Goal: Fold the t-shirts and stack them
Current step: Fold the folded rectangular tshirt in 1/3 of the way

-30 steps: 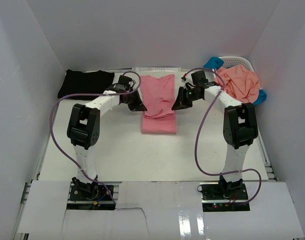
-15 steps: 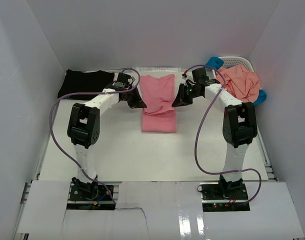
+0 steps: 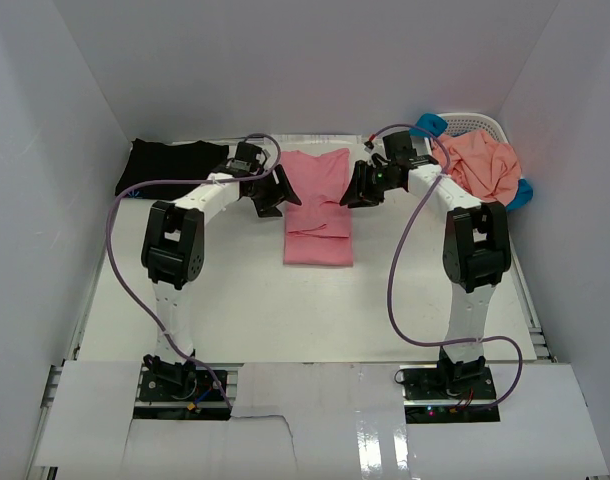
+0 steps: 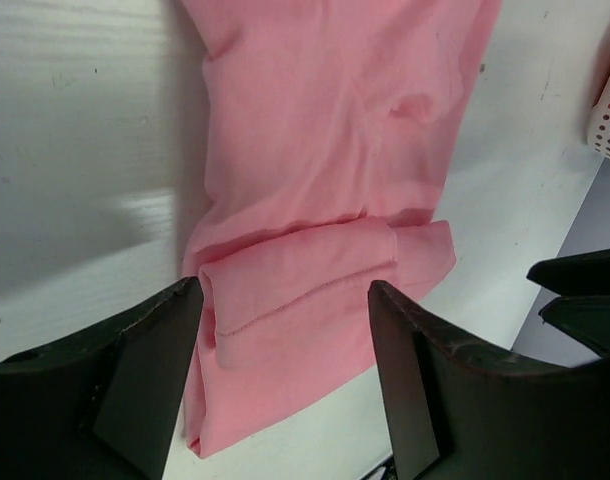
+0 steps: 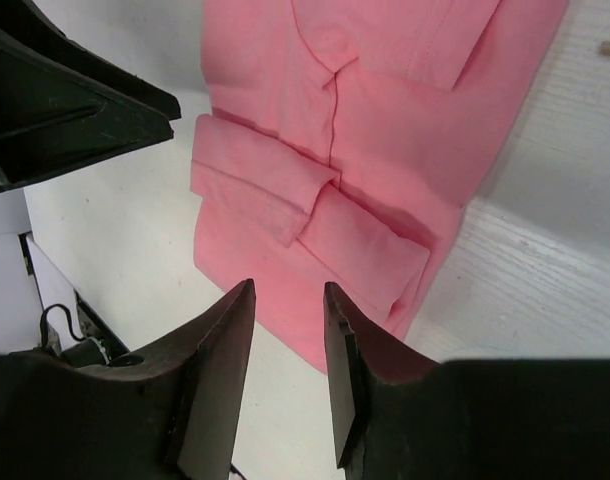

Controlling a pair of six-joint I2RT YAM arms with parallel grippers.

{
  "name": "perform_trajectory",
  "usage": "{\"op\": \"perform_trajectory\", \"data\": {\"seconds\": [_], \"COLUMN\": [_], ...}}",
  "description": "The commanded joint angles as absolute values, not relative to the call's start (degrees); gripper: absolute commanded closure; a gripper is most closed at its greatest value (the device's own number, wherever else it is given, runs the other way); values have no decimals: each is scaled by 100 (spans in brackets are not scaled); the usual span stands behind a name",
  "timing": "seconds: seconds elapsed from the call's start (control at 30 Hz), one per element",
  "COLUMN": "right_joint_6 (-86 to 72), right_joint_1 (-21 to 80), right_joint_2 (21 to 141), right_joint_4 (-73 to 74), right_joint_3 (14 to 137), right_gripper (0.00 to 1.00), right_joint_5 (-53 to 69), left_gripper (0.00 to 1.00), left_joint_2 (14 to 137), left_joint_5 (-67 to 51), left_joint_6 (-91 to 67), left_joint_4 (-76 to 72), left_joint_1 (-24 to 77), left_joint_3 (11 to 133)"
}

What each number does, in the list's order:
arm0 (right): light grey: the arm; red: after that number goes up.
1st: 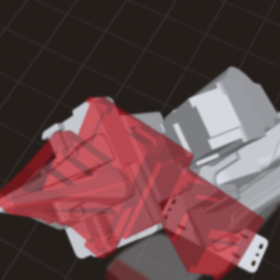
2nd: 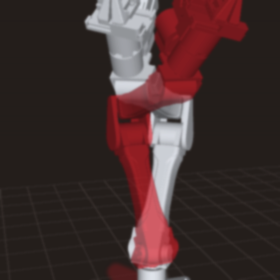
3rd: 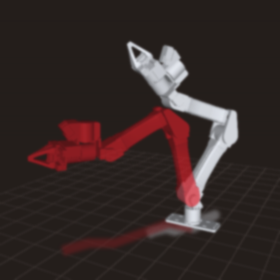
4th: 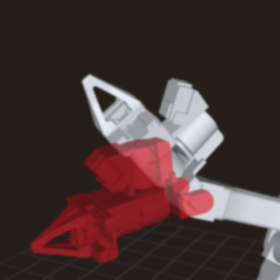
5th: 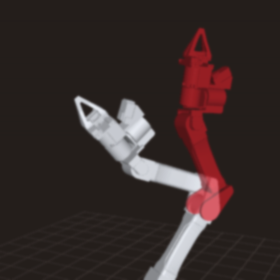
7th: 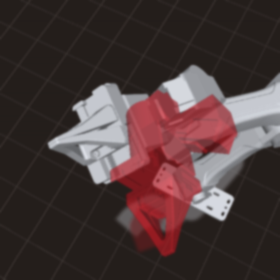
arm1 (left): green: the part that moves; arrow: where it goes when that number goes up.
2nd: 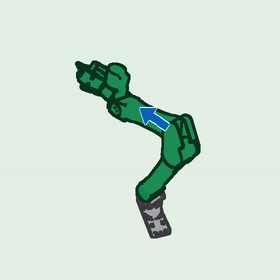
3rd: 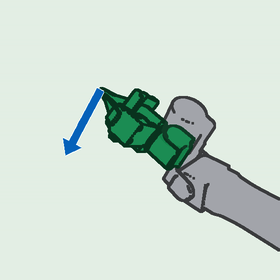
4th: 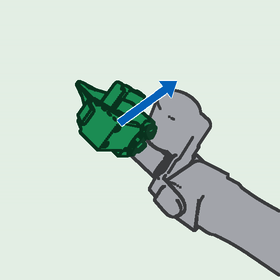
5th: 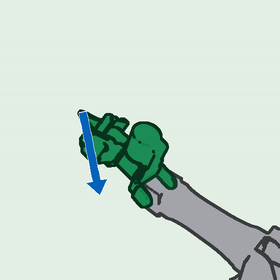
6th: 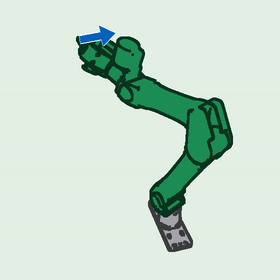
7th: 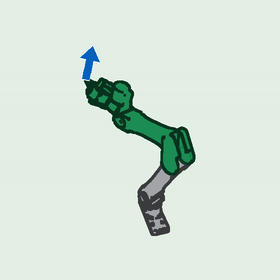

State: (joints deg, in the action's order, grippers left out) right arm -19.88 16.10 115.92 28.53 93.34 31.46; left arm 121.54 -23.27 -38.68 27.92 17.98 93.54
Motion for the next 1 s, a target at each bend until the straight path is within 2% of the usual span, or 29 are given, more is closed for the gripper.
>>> {"op": "perform_trajectory", "data": {"seconds": [0.0, 0.17, 0.27, 0.37, 0.47, 0.5, 0.53, 0.57, 0.6, 0.67, 0.73, 0.97], "right_joint_6": [-2118, -2118, -2171, -2539, -2944, -3075, -3137, -3190, -3243, -3357, -3419, -3454], "right_joint_1": [1564, 1591, 1652, 1687, 1784, 1810, 1845, 1924, 1968, 2109, 2240, 2636], "right_joint_2": [11339, 10987, 10820, 10600, 10538, 10564, 10591, 10608, 10635, 10678, 10740, 11153], "right_joint_4": [2401, 2083, 1689, 638, -295, -412, -535, -745, -851, -1071, -1151, -1143], "right_joint_3": [9327, 8623, 7895, 6930, 6304, 6223, 6162, 6048, 6003, 5968, 5994, 6459], "right_gripper": [59, 59, 61, 62, 69, 83, 91, 92, 92, 92, 92, 92], "right_joint_5": [2980, 3365, 3857, 4428, 4719, 4755, 4781, 4790, 4781, 4773, 4685, 4299], "left_gripper": [22, 22, 25, 27, 30, 42, 52, 65, 85, 90, 100, 100], "left_joint_2": [12067, 11620, 11112, 10628, 10328, 10310, 10301, 10292, 10275, 10213, 10160, 10459], "left_joint_5": [-2206, -2144, -2442, -2829, -3216, -3382, -3697, -3813, -3901, -3982, -3912, -3982], "left_joint_6": [-3779, -3683, -3665, -3648, -3647, -3674, -3691, -3752, -3796, -3823, -3771, -3884], "left_joint_4": [2751, 2733, 2593, 2085, 1331, 1127, 951, 636, 502, 178, 80, -290], "left_joint_1": [1723, 1670, 1687, 1740, 1758, 1758, 1758, 1767, 1793, 1872, 1925, 2118], "left_joint_3": [9755, 9616, 9098, 8264, 7265, 7034, 6857, 6534, 6400, 6119, 6056, 6214]}}
